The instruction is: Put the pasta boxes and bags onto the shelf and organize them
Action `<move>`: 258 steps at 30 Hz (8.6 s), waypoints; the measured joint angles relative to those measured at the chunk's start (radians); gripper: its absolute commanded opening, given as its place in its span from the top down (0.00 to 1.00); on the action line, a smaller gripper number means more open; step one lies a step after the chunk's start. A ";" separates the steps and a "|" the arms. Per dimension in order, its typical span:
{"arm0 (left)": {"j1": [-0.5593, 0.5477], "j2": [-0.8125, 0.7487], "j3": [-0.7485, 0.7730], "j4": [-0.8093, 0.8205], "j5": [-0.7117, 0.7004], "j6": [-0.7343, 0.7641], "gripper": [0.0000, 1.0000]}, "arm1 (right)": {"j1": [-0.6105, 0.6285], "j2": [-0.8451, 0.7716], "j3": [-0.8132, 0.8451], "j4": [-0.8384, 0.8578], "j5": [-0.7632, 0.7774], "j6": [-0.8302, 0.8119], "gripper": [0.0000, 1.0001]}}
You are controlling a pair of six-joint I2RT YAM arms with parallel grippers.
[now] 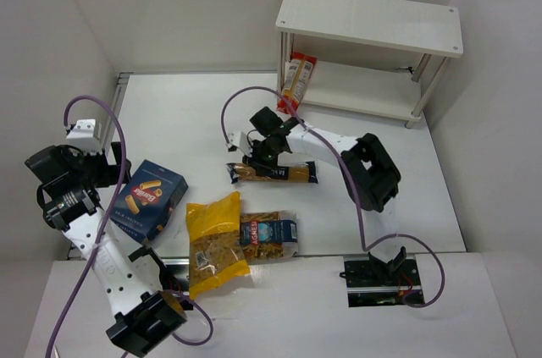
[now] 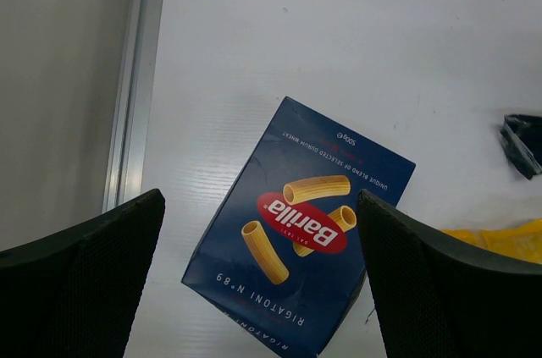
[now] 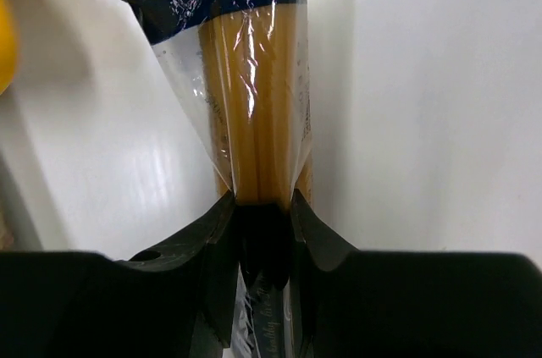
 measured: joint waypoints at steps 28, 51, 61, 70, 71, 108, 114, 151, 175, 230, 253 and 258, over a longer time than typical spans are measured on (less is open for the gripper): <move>0.010 -0.025 0.000 -0.006 0.019 0.023 0.01 | -0.257 -0.008 -0.106 0.065 -0.068 -0.016 0.13; 0.030 -0.033 0.000 -0.018 0.026 0.023 0.01 | -0.265 -0.040 -0.182 0.059 -0.182 -0.109 0.07; 0.030 -0.033 0.000 -0.018 0.026 0.023 0.01 | -0.247 -0.048 -0.187 0.074 -0.165 -0.028 0.07; 0.030 -0.033 0.000 -0.018 0.026 0.023 0.01 | -0.172 -0.065 -0.208 0.122 -0.080 0.058 0.06; 0.030 -0.033 0.000 -0.018 0.026 0.023 0.01 | -0.168 -0.065 -0.208 0.126 -0.074 0.063 0.06; 0.030 -0.063 0.000 -0.019 0.026 0.023 0.01 | -0.087 0.023 -0.013 0.101 0.023 0.119 1.00; 0.030 -0.064 0.000 -0.019 0.026 0.023 0.01 | -0.083 -0.005 -0.069 0.121 0.033 0.125 1.00; 0.030 -0.090 0.000 -0.019 0.026 0.023 0.01 | -0.268 -0.638 -0.371 0.179 0.273 0.509 1.00; 0.037 -0.074 0.000 -0.019 0.026 0.023 0.01 | -0.271 -0.749 -0.140 0.000 0.297 0.527 1.00; 0.056 -0.061 0.000 -0.019 0.026 0.023 0.01 | -0.476 -0.373 0.479 -0.014 0.382 0.518 1.00; 0.057 -0.061 0.000 -0.019 0.026 0.023 0.01 | -0.587 -0.071 0.919 -0.147 0.254 0.611 1.00; 0.057 -0.061 0.000 -0.019 0.026 0.023 0.01 | -0.594 -0.049 0.931 -0.164 0.248 0.620 1.00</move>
